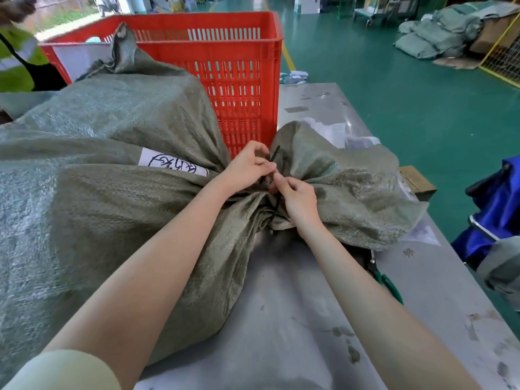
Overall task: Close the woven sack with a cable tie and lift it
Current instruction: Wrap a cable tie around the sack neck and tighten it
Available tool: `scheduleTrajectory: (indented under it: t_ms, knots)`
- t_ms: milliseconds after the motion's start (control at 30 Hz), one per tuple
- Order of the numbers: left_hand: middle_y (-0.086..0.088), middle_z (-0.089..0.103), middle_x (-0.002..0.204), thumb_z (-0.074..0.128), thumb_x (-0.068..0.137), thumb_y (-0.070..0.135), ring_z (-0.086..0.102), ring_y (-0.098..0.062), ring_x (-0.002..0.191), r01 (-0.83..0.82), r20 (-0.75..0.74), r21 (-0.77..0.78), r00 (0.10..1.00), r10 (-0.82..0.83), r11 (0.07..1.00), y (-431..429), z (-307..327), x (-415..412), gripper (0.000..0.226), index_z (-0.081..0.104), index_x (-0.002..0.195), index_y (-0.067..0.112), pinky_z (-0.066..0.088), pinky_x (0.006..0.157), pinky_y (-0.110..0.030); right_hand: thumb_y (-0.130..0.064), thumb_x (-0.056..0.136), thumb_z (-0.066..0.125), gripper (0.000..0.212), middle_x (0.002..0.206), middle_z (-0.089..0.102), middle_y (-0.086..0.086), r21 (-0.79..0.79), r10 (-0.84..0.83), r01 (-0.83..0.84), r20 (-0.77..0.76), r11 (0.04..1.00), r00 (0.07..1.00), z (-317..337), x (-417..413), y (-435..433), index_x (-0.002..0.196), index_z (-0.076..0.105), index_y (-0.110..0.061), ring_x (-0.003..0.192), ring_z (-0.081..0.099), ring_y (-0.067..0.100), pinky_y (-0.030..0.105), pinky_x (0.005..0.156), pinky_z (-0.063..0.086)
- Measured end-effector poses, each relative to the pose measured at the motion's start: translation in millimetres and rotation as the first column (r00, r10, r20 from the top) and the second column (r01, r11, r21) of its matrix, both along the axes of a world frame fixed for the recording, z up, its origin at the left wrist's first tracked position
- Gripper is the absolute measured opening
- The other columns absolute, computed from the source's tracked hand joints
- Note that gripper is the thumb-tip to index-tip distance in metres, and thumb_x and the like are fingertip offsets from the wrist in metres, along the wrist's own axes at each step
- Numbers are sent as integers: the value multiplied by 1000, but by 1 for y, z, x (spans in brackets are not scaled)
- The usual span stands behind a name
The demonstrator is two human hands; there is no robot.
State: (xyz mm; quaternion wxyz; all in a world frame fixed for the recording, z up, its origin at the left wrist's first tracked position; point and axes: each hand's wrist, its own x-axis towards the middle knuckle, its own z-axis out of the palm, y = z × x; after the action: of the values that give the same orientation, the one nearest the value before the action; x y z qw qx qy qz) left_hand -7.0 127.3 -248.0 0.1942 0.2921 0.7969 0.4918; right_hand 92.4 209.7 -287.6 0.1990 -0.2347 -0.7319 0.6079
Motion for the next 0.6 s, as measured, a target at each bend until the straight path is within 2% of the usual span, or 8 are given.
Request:
scheduleTrajectory:
  t_ms: [33, 100, 200, 300, 367, 467, 533, 600]
  knots:
    - [9, 63, 55, 47, 94, 7, 52, -1, 50, 45, 15, -16, 999, -45, 999, 0, -1, 1, 15, 47, 88, 20, 43, 56, -12, -30, 90, 55, 25, 72, 64, 3, -11, 16, -16, -6, 1000, 1000, -4, 2, -1, 69, 65, -21, 72, 54, 11, 28, 71, 41]
    - [1, 56, 60, 39, 97, 6, 48, -4, 55, 131, 22, -64, 991, -130, 989, 2, -5, 4, 30, 54, 78, 23, 40, 58, -12, -22, 89, 58, 25, 62, 56, 0, 0, 22, -22, -24, 1000, 999, -12, 6, -2, 64, 60, -20, 64, 47, 10, 29, 66, 37]
    - [0, 39, 58, 34, 100, 12, 37, -7, 58, 217, 36, -126, 976, -215, 968, 5, -10, 9, 37, 60, 76, 22, 33, 62, -18, -14, 84, 62, 9, 69, 60, 3, -40, -29, 27, -52, 999, 998, -22, 11, -3, 78, 64, -21, 70, 52, 14, 33, 74, 44]
    - [4, 33, 53, 25, 99, 27, 33, -10, 56, 213, 146, -160, 971, -191, 964, 7, -14, 7, 48, 67, 77, 27, 31, 61, -23, -11, 80, 67, 19, 61, 56, -2, -71, -53, 50, -41, 996, 998, -30, 18, -2, 76, 57, -26, 61, 51, 12, 33, 72, 43]
    - [3, 30, 55, 18, 100, 29, 31, -11, 57, 213, 168, -191, 969, -182, 958, 8, -13, 7, 55, 67, 76, 27, 30, 62, -24, -10, 81, 66, 25, 60, 57, -4, -90, -41, 36, -54, 995, 998, -35, 22, -2, 71, 54, -29, 56, 54, 5, 31, 70, 45]
    - [2, 40, 63, 33, 99, 25, 38, -8, 62, 236, 83, -329, 972, -221, 914, 9, -16, 11, 39, 58, 69, 26, 32, 74, -25, -11, 88, 58, 26, 57, 59, -3, -95, -2, -7, -89, 995, 996, -37, 27, -5, 68, 54, -28, 48, 52, -3, 25, 66, 45]
    - [5, 48, 69, 42, 98, 25, 45, -7, 68, 248, 88, -375, 969, -232, 893, 9, -21, 11, 33, 51, 66, 23, 33, 82, -28, -15, 91, 54, 28, 55, 59, -4, -88, -16, 8, -93, 996, 996, -39, 28, -5, 67, 52, -29, 52, 52, 4, 28, 66, 43]
    - [6, 52, 72, 41, 98, 27, 49, -10, 75, 266, 114, -390, 964, -241, 881, 9, -24, 10, 33, 53, 67, 23, 34, 87, -32, -17, 92, 52, 30, 55, 59, -4, -59, -4, -1, -80, 998, 997, -40, 30, -4, 65, 51, -30, 57, 51, 10, 32, 67, 41]
